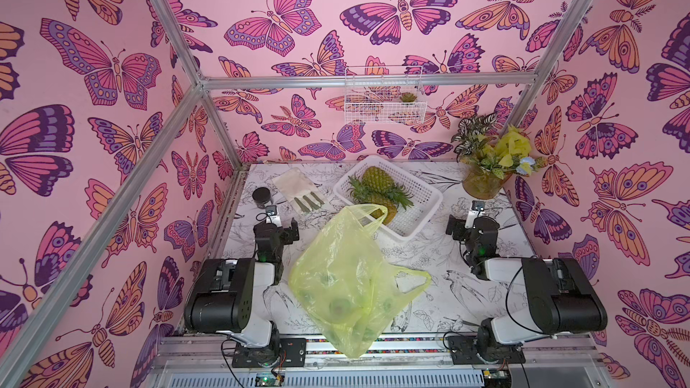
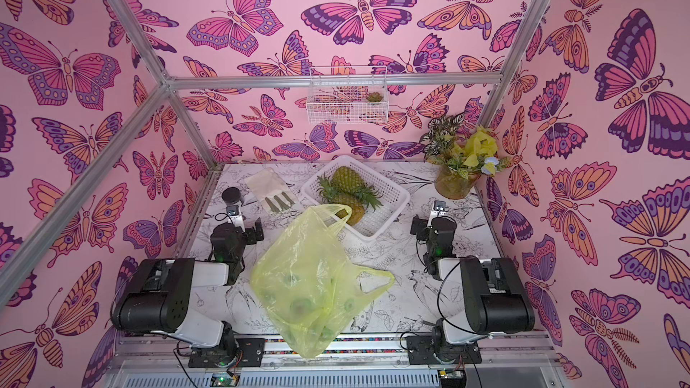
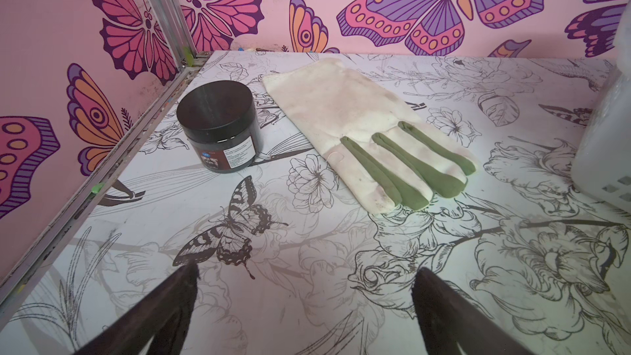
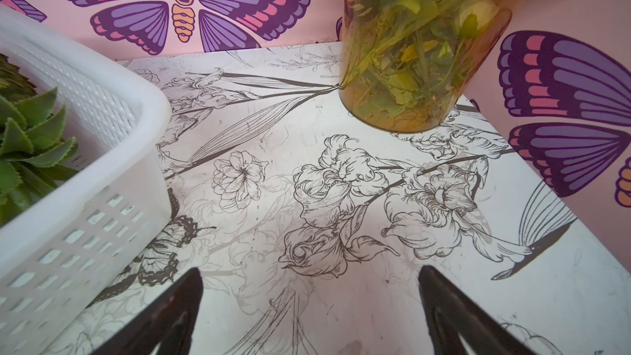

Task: Place the pineapple into a plastic bag & tie a knot
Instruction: Open the plastic bag at the center of the board.

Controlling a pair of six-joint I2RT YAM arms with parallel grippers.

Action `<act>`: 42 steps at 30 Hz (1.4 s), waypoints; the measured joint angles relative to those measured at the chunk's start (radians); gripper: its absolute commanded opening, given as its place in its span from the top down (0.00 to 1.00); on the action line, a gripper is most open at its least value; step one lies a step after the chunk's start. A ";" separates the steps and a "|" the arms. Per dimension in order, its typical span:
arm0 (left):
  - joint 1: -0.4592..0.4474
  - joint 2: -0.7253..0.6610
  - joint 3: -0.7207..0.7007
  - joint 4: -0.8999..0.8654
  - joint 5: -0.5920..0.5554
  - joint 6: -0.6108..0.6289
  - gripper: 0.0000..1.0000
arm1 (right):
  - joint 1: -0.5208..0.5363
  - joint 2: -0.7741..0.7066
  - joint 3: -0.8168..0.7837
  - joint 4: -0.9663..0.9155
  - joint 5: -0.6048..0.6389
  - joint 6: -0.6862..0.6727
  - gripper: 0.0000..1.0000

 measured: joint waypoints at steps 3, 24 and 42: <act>0.000 0.000 0.000 0.000 0.000 0.000 0.00 | 0.000 0.000 0.000 0.000 0.000 0.000 0.01; 0.008 -0.753 0.102 -0.490 0.025 -0.120 0.00 | -0.006 -0.497 0.194 -0.533 -0.165 0.141 0.03; -0.280 -0.314 0.543 -1.079 0.459 -0.009 0.00 | 0.027 -0.537 0.435 -1.102 -0.653 0.127 0.05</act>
